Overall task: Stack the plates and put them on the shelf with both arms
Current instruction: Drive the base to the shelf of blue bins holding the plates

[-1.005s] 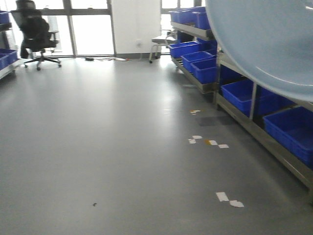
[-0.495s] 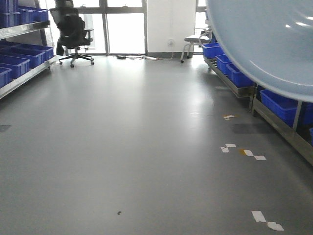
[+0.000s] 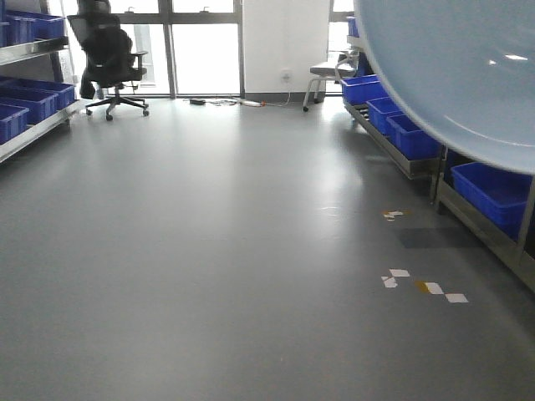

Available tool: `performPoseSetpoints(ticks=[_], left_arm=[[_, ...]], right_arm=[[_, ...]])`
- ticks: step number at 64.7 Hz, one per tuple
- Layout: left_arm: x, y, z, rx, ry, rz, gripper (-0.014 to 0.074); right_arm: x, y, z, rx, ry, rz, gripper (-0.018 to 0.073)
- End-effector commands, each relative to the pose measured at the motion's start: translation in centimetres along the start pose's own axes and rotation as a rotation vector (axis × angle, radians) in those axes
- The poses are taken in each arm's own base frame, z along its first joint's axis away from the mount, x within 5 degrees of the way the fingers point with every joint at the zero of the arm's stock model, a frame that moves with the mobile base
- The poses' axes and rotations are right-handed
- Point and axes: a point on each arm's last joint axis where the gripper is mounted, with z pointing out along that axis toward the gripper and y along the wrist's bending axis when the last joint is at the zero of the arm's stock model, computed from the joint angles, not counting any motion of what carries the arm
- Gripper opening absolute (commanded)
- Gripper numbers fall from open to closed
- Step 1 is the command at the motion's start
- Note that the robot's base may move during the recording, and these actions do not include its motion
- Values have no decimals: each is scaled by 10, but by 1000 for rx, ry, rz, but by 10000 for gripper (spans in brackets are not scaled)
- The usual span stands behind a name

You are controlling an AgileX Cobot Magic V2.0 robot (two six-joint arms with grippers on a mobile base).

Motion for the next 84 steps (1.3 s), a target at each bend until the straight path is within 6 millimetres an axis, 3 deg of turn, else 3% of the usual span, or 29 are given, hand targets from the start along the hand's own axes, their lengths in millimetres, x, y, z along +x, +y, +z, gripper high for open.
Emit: performPoseSetpoints(ticks=[1,84], left_arm=[[-17,1,0,-5,-106,-12,82],[-17,1,0,-5,-106,-12,82]], right_arm=[[-20,0,-1,4,-133,-4,57],[-20,0,-1,4,-133,-4,57]])
